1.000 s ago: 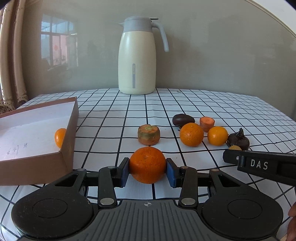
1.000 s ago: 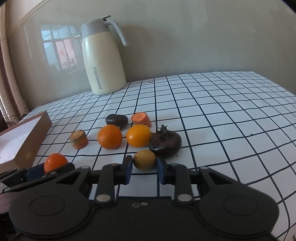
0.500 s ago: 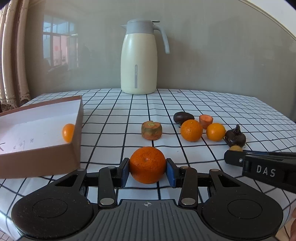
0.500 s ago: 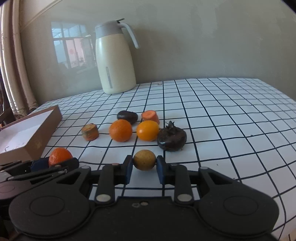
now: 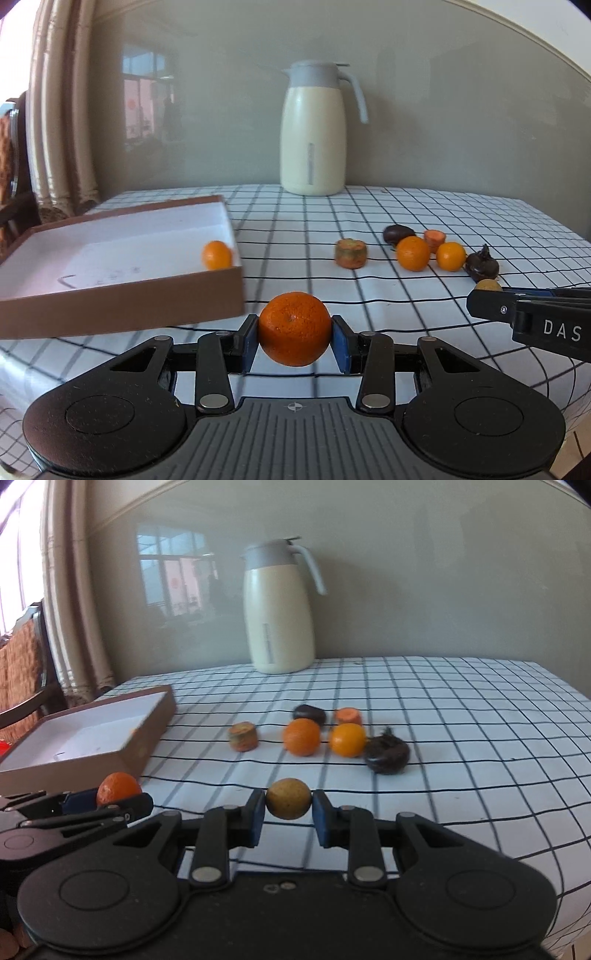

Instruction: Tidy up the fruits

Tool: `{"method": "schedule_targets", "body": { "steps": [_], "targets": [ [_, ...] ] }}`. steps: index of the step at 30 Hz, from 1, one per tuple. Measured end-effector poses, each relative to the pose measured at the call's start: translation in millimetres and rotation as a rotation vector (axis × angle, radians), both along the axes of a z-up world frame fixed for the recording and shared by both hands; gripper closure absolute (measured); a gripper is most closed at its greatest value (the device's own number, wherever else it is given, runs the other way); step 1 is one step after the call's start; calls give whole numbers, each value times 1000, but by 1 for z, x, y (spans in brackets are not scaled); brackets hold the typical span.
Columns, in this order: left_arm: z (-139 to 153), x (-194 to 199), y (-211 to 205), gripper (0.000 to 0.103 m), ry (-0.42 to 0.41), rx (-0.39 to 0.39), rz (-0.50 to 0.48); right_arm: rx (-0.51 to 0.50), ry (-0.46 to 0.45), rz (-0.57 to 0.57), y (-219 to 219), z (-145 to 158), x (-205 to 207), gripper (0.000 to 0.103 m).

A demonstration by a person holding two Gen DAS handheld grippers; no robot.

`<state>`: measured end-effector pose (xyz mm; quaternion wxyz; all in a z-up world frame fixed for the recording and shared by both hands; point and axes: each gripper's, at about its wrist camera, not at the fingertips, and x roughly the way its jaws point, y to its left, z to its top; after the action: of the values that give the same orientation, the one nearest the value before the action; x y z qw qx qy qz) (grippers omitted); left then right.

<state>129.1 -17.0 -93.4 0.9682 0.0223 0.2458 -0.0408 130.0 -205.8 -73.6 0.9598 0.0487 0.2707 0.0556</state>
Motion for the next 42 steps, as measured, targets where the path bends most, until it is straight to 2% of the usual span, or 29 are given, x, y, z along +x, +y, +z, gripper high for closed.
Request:
{"method": "schedule_targets", "body": {
  "steps": [11,18,30,42],
  "targets": [
    [28,-34,68,62,-52,-17,139,10,-81,168,67,33,-13,84],
    [41,-43,115,62,-84,-21,238,6,-111,262,107,41,-7,84],
    [51,-31,172,62,-107,-25,362,8,-143,348,154,54,16,84],
    [49,3,207,62,-103,-4,430,9,-149,337,168,53,60,84]
  ]
}}
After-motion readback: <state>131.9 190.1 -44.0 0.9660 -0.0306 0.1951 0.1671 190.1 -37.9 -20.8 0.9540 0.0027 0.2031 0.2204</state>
